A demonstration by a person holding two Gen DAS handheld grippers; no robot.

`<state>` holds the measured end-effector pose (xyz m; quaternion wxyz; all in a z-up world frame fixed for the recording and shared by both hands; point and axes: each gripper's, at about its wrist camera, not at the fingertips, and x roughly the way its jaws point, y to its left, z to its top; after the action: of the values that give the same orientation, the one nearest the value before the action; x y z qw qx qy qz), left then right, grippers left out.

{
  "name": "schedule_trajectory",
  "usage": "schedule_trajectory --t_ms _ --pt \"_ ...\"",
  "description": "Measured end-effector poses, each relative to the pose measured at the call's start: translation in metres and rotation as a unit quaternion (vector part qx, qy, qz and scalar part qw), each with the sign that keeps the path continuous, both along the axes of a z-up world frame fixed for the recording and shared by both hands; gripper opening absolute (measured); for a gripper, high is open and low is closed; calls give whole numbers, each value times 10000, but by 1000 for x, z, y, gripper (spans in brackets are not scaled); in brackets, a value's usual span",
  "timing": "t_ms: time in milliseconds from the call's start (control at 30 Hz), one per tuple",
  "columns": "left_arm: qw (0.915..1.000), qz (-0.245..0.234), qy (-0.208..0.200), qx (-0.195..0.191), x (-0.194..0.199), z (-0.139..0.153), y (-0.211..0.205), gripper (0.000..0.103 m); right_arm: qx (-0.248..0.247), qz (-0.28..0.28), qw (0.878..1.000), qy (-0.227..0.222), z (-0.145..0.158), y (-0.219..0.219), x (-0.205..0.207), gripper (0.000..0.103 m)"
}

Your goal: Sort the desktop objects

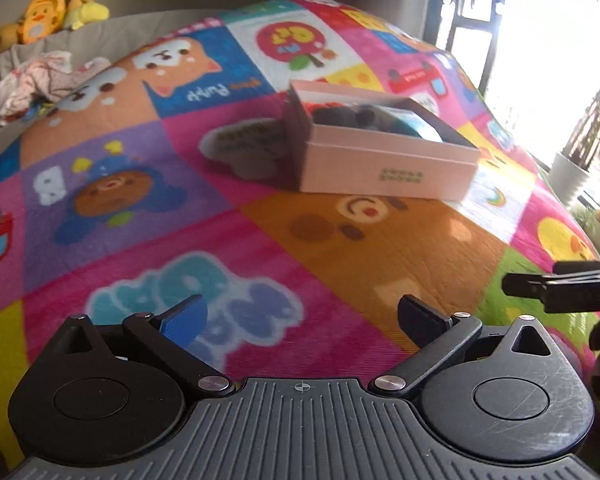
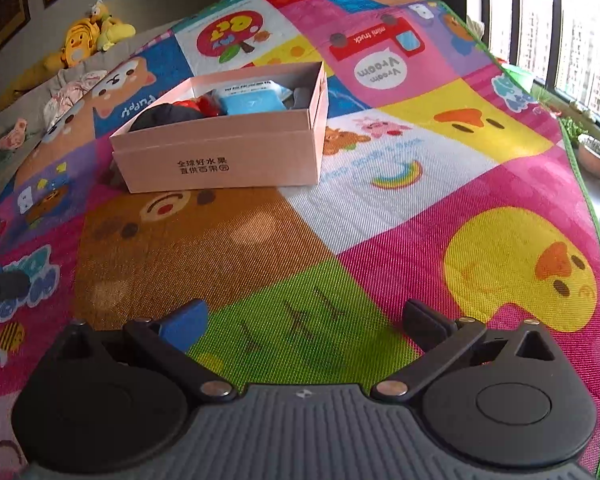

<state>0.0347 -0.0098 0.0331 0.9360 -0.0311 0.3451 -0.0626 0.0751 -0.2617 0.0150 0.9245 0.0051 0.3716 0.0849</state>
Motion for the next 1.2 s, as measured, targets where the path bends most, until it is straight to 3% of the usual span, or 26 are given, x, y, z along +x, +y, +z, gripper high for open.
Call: schedule_trajectory --t_ms 133,267,400,433,567,667,1200 --pt "9992 120 -32 385 11 -7 -29 103 -194 -29 9997 -121 2 8 8 103" --pt "9974 547 -286 366 26 -5 -33 103 -304 32 9989 -353 4 17 25 103" --pt "9962 649 -332 470 41 -13 -37 103 -678 -26 9976 -129 -5 29 49 103" --pt "9970 621 -39 458 50 -18 -37 103 -642 -59 9978 -159 -5 28 48 103" --pt "9966 605 -20 560 52 -20 -40 103 -185 -187 9995 -168 -10 16 44 103" --pt "9966 605 -21 561 51 -20 -40 103 -253 -107 9990 -362 -13 16 35 103" --pt "9966 608 -16 562 52 -20 -40 103 -259 -116 9990 -343 -12 16 36 103"
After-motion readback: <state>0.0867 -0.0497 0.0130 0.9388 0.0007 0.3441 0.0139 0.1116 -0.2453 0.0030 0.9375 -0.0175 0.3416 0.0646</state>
